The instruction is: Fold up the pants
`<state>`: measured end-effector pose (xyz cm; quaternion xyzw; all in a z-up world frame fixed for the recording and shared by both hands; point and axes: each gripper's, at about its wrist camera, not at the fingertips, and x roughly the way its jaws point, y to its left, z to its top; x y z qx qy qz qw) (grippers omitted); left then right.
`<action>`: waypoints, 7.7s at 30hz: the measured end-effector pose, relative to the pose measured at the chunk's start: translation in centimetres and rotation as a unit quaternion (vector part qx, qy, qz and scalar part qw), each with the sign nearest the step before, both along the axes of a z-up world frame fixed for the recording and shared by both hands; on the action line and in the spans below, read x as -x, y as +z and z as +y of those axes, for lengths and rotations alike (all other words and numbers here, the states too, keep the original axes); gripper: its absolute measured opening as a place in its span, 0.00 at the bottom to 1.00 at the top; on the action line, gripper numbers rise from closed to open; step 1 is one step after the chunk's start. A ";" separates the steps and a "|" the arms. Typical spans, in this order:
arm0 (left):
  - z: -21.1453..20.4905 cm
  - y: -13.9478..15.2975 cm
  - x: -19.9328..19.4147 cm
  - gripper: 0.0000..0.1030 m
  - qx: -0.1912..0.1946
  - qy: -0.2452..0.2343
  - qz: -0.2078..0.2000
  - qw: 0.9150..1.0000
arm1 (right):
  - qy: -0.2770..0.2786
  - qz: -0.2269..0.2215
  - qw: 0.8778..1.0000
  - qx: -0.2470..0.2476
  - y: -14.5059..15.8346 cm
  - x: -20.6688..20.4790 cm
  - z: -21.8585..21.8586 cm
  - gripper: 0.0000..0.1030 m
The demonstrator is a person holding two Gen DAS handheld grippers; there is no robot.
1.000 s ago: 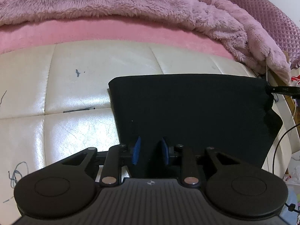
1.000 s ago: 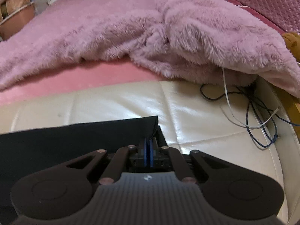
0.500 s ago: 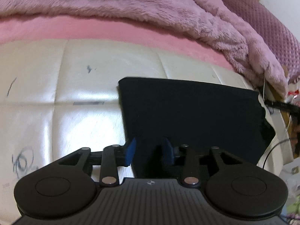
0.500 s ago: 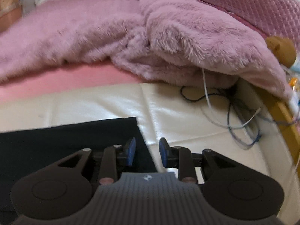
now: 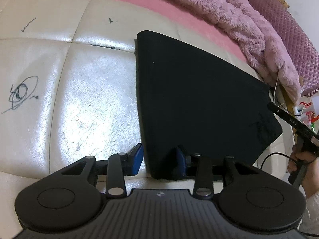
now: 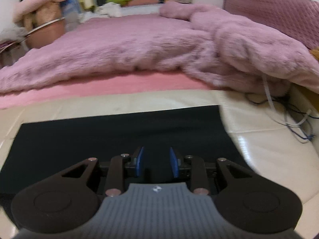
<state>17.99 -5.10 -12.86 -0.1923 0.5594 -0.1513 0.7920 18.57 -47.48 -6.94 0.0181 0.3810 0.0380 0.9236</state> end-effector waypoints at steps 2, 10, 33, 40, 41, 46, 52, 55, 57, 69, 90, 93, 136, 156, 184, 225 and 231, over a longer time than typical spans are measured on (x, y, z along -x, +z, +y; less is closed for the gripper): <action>-0.7 0.1 0.2 0.42 -0.019 -0.007 -0.005 1.000 | 0.018 -0.003 1.000 -0.008 -0.1 0.7 1.6 0.23; -2.7 0.5 0.4 0.13 -0.067 0.008 -0.001 0.998 | 0.094 0.014 0.993 0.068 -1.5 0.9 6.8 0.23; 12.4 1.6 3.6 0.09 -0.091 0.099 0.032 0.990 | 0.123 0.092 0.988 0.034 -2.7 4.5 17.3 0.22; 12.0 1.6 3.8 0.09 -0.098 0.095 0.024 0.990 | -0.021 0.089 0.996 0.008 -2.6 5.5 9.0 0.12; 11.9 1.6 3.8 0.09 -0.098 0.095 0.024 0.990 | -0.036 0.090 0.995 0.005 -2.7 5.6 7.8 0.02; 12.1 1.6 3.8 0.09 -0.096 0.096 0.025 0.991 | -0.048 0.096 0.994 -0.017 -3.0 5.4 5.7 0.00; 12.7 1.5 3.7 0.10 -0.080 0.091 0.025 0.992 | -0.066 0.057 0.996 -0.026 -0.7 5.9 5.7 0.05; 12.7 1.5 3.8 0.10 -0.079 0.090 0.022 0.993 | -0.075 0.060 0.994 -0.056 -0.9 5.4 4.8 0.34; 12.7 1.5 3.9 0.10 -0.079 0.090 0.022 0.993 | -0.075 0.059 0.993 -0.070 -1.3 4.8 4.1 0.32; 12.6 1.5 3.6 0.10 -0.082 0.092 0.028 0.992 | -0.013 0.101 0.992 -0.076 0.7 0.9 1.3 0.00; 16.2 -0.8 -2.1 0.46 0.062 0.114 -0.015 0.991 | 0.038 0.068 0.993 -0.083 -1.7 1.1 8.5 0.01; 17.7 -1.9 -2.8 0.45 0.100 0.114 -0.009 0.988 | 0.033 0.082 0.992 -0.087 -2.7 1.3 8.9 0.01; 24.8 8.7 1.4 0.06 0.055 0.200 -0.043 0.977 | 0.145 0.127 0.978 -0.084 -3.6 1.9 21.9 0.00; 1.1 17.1 -2.1 0.06 0.081 0.080 -0.047 0.992 | 0.058 0.054 0.992 -0.094 3.2 6.1 11.6 0.03; -8.9 7.2 -3.9 0.25 0.065 -0.033 0.014 0.997 | 0.053 0.072 0.986 -0.139 1.6 7.8 11.5 0.07; 2.8 2.7 3.5 0.26 -0.097 -0.013 -0.053 0.994 | 0.036 0.137 0.988 -0.066 -3.7 7.3 15.2 0.02; 2.3 4.9 4.4 0.27 -0.110 -0.034 -0.069 0.991 | 0.041 0.118 0.990 -0.064 -2.0 7.7 15.0 0.09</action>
